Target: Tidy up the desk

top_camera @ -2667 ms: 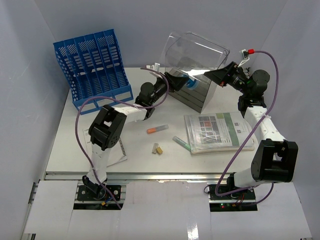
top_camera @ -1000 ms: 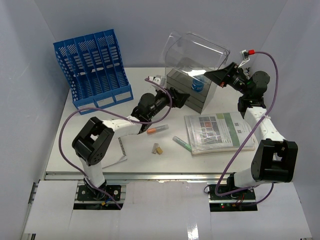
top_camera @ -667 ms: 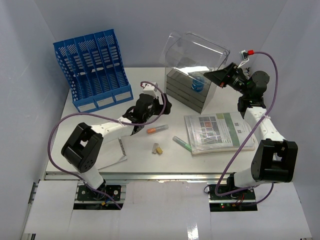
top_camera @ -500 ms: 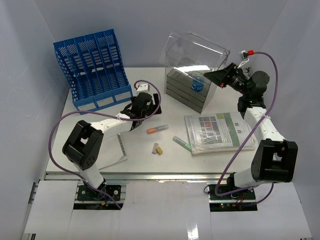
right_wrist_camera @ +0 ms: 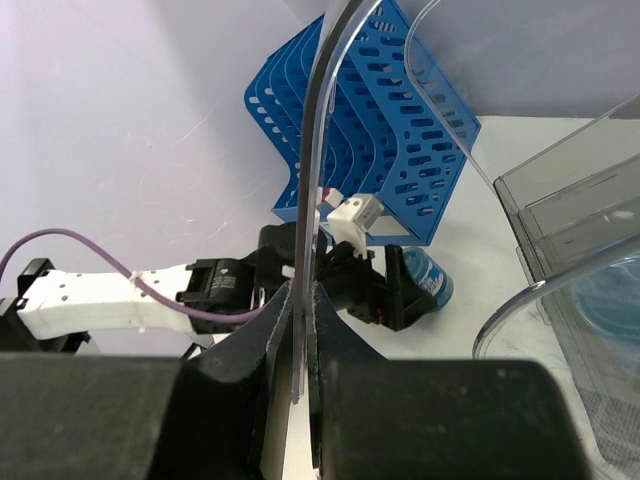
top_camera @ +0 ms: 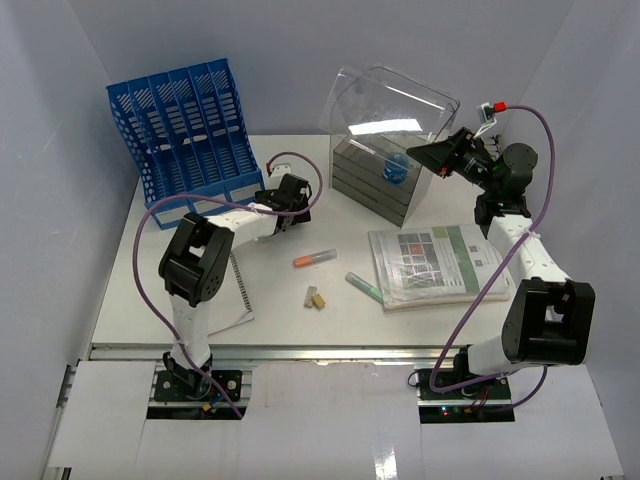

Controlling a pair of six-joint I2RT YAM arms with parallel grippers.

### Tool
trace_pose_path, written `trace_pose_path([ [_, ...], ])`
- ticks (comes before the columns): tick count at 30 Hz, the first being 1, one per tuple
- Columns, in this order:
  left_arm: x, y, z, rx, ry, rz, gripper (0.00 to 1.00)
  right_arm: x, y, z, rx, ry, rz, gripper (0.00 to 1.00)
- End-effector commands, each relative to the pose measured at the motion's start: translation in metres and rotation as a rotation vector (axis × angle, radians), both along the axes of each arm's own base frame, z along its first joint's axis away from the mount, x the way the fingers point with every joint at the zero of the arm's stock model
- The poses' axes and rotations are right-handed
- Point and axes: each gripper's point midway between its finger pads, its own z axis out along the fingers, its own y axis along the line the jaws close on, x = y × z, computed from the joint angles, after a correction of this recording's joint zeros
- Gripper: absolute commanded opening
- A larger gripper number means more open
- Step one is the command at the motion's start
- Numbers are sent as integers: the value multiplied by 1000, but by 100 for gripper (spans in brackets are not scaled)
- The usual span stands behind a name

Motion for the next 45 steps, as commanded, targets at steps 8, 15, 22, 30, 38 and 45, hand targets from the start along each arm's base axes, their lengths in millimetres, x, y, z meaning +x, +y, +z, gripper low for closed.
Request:
trace_pose_path([
  [8,37,-11,37,6,-89,-45,73,-5,-4,27,-22,-148,-23,11],
  [15,30,-18,58,-43,-152,-131,39,-5,-3,26,-23,-147,-22,11],
  [22,-16,-68,140,-354,-394,-464,24,-6,-4,28,-26,-154,-23,11],
  [30,-60,-114,209,-682,-547,-731,20,-5,-3,30,-22,-153,-28,11],
  [38,-28,-149,232,-914,-658,-727,19,-9,-3,31,-23,-158,-26,12],
  [45,3,-173,253,-985,-771,-648,19,-10,-2,33,-18,-161,-22,11],
])
